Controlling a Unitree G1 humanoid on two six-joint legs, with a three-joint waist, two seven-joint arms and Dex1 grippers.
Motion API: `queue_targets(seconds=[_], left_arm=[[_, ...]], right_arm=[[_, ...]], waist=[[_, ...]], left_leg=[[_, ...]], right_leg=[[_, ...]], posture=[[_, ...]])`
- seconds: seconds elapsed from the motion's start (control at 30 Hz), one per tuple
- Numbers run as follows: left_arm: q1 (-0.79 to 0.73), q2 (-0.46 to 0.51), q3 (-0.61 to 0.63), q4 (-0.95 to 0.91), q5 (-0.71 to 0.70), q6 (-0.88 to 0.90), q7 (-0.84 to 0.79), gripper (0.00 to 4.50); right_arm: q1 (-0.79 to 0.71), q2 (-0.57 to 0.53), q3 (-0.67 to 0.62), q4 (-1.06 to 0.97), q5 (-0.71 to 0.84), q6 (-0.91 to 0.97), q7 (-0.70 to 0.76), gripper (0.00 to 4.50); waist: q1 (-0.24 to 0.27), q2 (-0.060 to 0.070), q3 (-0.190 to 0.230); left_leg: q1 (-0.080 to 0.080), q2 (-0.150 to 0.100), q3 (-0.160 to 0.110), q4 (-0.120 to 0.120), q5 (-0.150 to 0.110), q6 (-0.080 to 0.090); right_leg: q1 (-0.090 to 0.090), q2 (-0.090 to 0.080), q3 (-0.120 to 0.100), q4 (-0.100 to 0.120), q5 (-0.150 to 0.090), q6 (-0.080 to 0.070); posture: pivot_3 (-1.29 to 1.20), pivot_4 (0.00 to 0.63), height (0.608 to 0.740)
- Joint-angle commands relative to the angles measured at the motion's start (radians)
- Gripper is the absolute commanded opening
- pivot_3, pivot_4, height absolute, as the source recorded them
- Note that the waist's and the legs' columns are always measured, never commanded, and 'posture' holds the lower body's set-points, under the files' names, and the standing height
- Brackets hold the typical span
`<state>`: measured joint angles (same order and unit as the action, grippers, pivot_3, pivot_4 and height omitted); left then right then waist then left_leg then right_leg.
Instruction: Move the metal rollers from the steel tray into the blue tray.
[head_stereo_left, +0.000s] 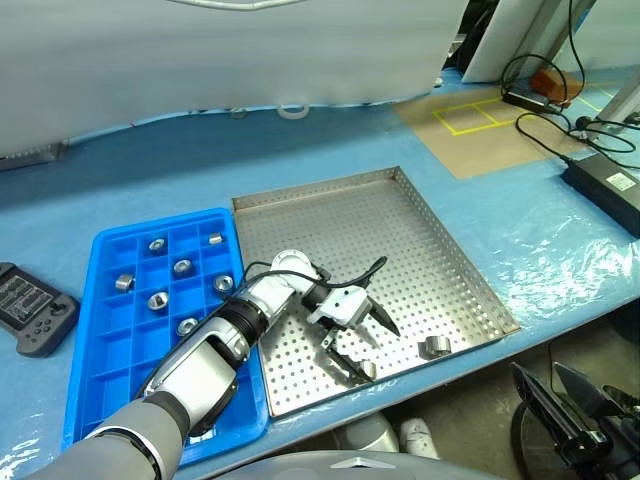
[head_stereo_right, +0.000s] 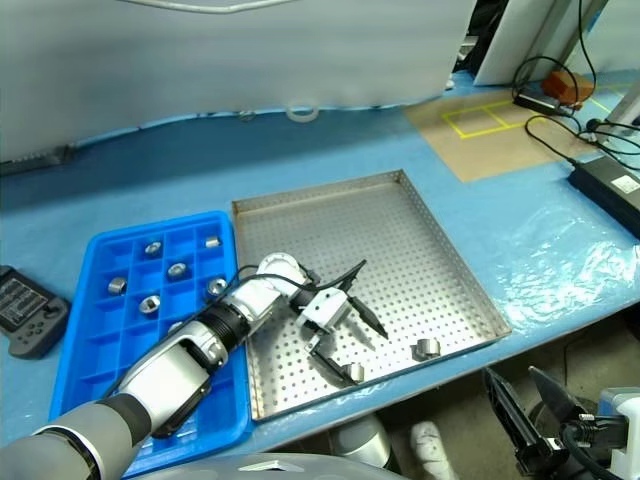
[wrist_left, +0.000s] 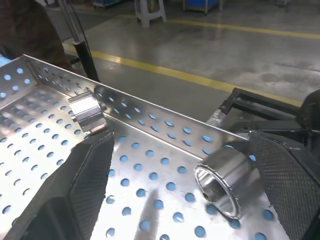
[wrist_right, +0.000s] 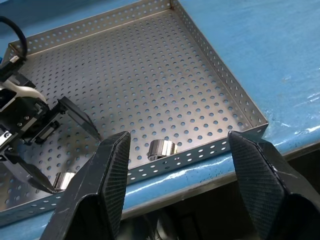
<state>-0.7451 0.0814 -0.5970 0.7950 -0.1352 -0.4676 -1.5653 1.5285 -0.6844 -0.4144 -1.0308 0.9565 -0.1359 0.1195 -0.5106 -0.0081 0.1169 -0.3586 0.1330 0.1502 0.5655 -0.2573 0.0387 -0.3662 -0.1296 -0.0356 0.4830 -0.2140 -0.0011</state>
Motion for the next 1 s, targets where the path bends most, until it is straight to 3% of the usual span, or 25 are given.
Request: queue_targets(seconds=[0.03, 0.2, 0.37, 0.57, 0.77, 0.9, 1.0], left_arm=[[-0.007, -0.016, 0.026, 0.030, -0.010, 0.077, -0.039, 4.50], [-0.044, -0.001, 0.090, 0.019, -0.123, 0.174, -0.049, 4.50], [-0.065, -0.008, 0.141, 0.099, -0.087, 0.144, -0.049, 4.50], [-0.012, 0.019, 0.041, 0.117, -0.002, -0.065, -0.049, 4.50], [0.044, -0.007, 0.023, 0.111, 0.072, -0.219, -0.040, 4.50], [0.073, -0.035, 0.041, 0.090, 0.076, -0.200, -0.026, 4.50], [0.095, -0.054, 0.058, 0.042, 0.067, -0.162, -0.010, 4.50]], right_arm=[[0.024, -0.009, 0.015, -0.016, -0.026, -0.051, -0.018, 3.25], [0.025, -0.021, 0.018, -0.016, -0.034, -0.054, -0.039, 3.25], [0.006, -0.038, 0.032, -0.016, -0.055, -0.029, -0.054, 3.25], [-0.005, -0.053, 0.021, -0.016, -0.038, -0.037, -0.074, 3.25], [0.002, -0.053, 0.016, -0.016, -0.037, -0.049, -0.084, 3.25], [-0.005, -0.045, -0.005, -0.016, -0.031, -0.072, -0.097, 3.25], [-0.074, -0.006, -0.116, -0.016, -0.009, -0.046, -0.207, 3.25]], waist=[[0.000, 0.000, 0.000], [-0.003, 0.003, 0.005], [-0.004, 0.003, 0.005], [-0.004, 0.003, 0.005], [-0.016, 0.005, 0.003], [-0.024, 0.005, 0.003], [-0.025, 0.007, 0.002]], left_leg=[[0.000, 0.000, 0.000, 0.000, 0.000, 0.000], [0.000, -0.001, 0.000, 0.000, 0.000, 0.000], [0.000, -0.001, 0.000, 0.000, 0.000, 0.000], [-0.001, -0.001, 0.000, 0.000, 0.000, 0.001], [0.000, -0.001, 0.000, 0.000, 0.000, 0.001], [0.003, 0.000, 0.000, 0.000, 0.000, 0.000], [0.005, -0.001, 0.000, -0.001, 0.000, 0.000]], right_leg=[[0.000, 0.000, 0.000, 0.000, 0.000, 0.000], [-0.001, 0.000, 0.001, 0.001, 0.000, 0.000], [-0.001, 0.000, 0.001, 0.001, 0.000, 0.000], [0.000, 0.000, 0.001, 0.001, 0.000, 0.000], [0.003, 0.000, 0.001, 0.001, 0.000, 0.000], [0.001, 0.000, 0.001, 0.001, -0.002, 0.003], [0.001, 0.000, 0.001, 0.001, -0.002, 0.004]], posture=[[-0.87, 0.150, 0.740], [-0.86, 0.150, 0.740], [-0.85, 0.150, 0.740], [-0.86, 0.150, 0.740], [-0.86, 0.150, 0.740], [-0.86, 0.150, 0.740], [-0.86, 0.150, 0.740]])
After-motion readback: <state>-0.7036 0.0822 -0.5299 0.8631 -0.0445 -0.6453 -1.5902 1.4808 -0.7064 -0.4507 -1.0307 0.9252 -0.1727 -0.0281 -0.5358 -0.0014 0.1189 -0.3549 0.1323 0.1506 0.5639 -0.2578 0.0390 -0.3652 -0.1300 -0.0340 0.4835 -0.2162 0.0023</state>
